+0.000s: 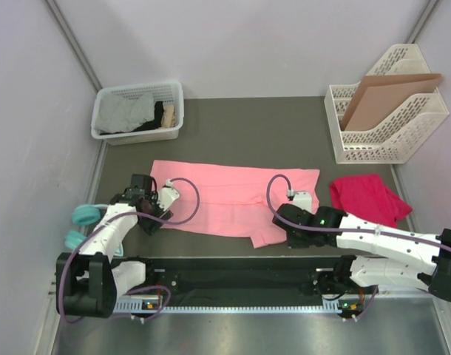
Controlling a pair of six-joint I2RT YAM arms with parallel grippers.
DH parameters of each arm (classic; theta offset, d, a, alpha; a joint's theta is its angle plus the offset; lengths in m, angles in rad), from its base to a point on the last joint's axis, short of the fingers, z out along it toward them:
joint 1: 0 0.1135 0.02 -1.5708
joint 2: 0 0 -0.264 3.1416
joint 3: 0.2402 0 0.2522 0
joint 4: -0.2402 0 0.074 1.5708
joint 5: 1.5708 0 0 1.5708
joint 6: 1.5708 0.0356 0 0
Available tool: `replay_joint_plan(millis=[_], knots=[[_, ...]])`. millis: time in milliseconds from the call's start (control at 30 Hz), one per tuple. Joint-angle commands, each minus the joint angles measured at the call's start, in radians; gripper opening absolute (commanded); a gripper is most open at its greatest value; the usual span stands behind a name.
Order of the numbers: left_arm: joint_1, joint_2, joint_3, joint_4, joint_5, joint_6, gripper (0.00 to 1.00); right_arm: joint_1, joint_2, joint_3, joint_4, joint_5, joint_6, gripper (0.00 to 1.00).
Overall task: Fold and stack the t-shirts
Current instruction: Fold the tshirt
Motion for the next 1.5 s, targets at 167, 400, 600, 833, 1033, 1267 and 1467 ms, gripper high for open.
replay_joint_plan(millis=[167, 400, 600, 833, 1033, 1267, 1467], knots=[[0.004, 0.122, 0.049, 0.051, 0.132, -0.071, 0.69, 0.014, -0.001, -0.023, 0.026, 0.008, 0.010, 0.00], [0.014, 0.203, 0.038, 0.117, 0.119, -0.060, 0.48, 0.014, -0.024, -0.038, 0.026, 0.004, 0.012, 0.00], [0.030, 0.226, 0.057, 0.075, 0.139, -0.042, 0.11, 0.014, -0.059, -0.043, -0.003, 0.008, 0.026, 0.00], [0.034, 0.150, 0.153, -0.112, 0.155, 0.021, 0.00, 0.014, -0.064, -0.005, -0.044, 0.019, 0.017, 0.00], [0.034, 0.116, 0.236, -0.274, 0.152, 0.084, 0.00, 0.014, -0.071, 0.043, -0.087, 0.028, 0.006, 0.00], [0.034, 0.094, 0.261, -0.311, 0.162, 0.100, 0.03, 0.014, -0.082, 0.083, -0.118, 0.039, 0.009, 0.00], [0.034, 0.116, 0.268, -0.285, 0.155, 0.104, 0.04, 0.014, -0.076, 0.150, -0.156, 0.060, 0.000, 0.00]])
